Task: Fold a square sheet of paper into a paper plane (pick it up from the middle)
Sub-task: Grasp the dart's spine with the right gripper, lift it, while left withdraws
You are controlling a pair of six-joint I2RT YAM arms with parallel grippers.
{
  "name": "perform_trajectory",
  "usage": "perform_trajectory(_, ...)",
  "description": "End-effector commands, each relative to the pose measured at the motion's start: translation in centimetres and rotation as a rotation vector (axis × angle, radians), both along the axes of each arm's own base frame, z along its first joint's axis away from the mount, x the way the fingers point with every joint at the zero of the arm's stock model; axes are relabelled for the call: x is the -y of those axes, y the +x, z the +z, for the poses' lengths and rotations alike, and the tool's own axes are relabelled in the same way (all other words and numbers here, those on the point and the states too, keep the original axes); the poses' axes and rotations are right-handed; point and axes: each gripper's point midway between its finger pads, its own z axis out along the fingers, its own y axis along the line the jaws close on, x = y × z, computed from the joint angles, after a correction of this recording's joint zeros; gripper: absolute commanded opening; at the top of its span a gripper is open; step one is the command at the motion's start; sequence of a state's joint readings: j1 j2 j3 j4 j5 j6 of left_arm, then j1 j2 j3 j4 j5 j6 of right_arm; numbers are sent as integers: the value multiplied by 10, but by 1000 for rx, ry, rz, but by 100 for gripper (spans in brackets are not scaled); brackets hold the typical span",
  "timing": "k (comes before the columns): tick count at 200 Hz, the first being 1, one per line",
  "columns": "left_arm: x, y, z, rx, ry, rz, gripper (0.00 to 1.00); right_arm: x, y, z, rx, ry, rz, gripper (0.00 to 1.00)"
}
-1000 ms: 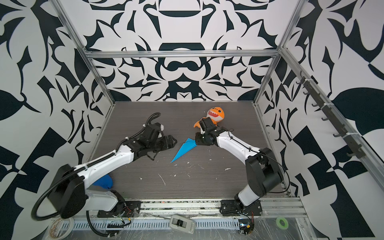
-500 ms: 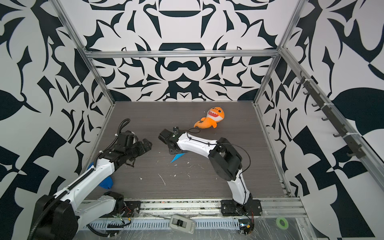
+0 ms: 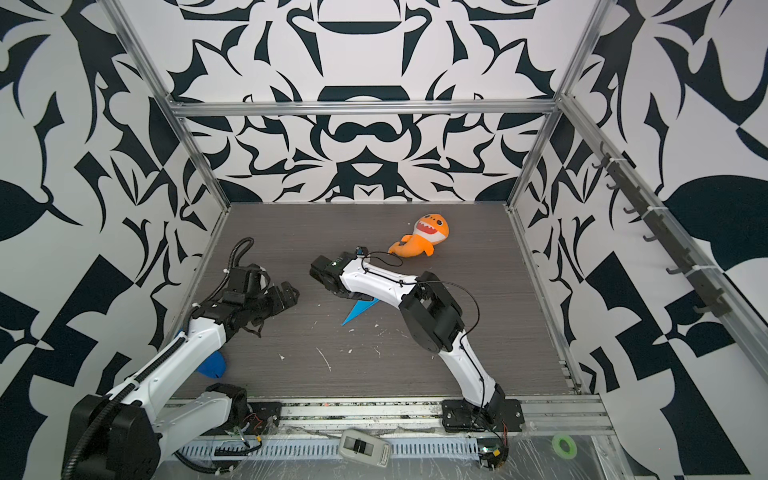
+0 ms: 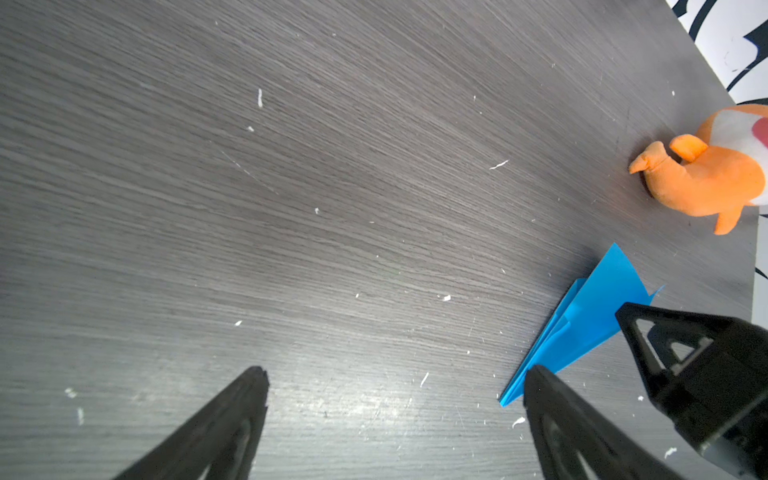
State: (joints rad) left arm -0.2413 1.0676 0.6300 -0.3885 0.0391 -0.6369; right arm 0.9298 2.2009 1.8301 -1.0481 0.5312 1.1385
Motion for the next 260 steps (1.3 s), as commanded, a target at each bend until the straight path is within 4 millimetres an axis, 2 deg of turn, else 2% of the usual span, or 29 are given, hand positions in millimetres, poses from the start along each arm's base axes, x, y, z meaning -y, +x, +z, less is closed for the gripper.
perform_trajectory(1, 1, -9, -3, -23, -3, -25, 100, 15, 0, 9, 23, -12, -77, 34)
perform_trajectory(52, 3, -12, -5, -36, -23, -23, 99, 19, -5, -9, -34, 40, -104, 26)
perform_trajectory(90, 4, -11, -3, -32, -31, -20, 100, 24, -6, -4, -24, 52, -112, 21)
perform_trajectory(118, 3, -11, -2, -33, -34, -15, 100, 20, -2, 3, -8, 77, -81, 5)
perform_trajectory(130, 3, -12, 0, -28, -38, -9, 99, 14, 2, 8, 4, 98, -37, 0)
perform_trajectory(154, 3, -12, 7, -4, -53, 3, 99, -10, 10, 22, 23, 179, 97, 0)
perform_trajectory(195, 4, -14, 27, 44, -124, 37, 100, -72, 18, 49, 61, 403, 390, 0)
perform_trajectory(202, 4, -14, 31, 55, -135, 41, 100, -86, 16, 50, 49, 468, 443, 0)
perform_trajectory(220, 5, -15, 39, 69, -167, 47, 100, -105, 15, 52, 49, 586, 509, 0)
perform_trajectory(240, 9, -16, 47, 86, -208, 40, 100, -115, 13, 48, 45, 689, 546, 0)
perform_trajectory(260, 19, -17, 51, 87, -271, 21, 100, -115, 11, 37, 37, 761, 554, 0)
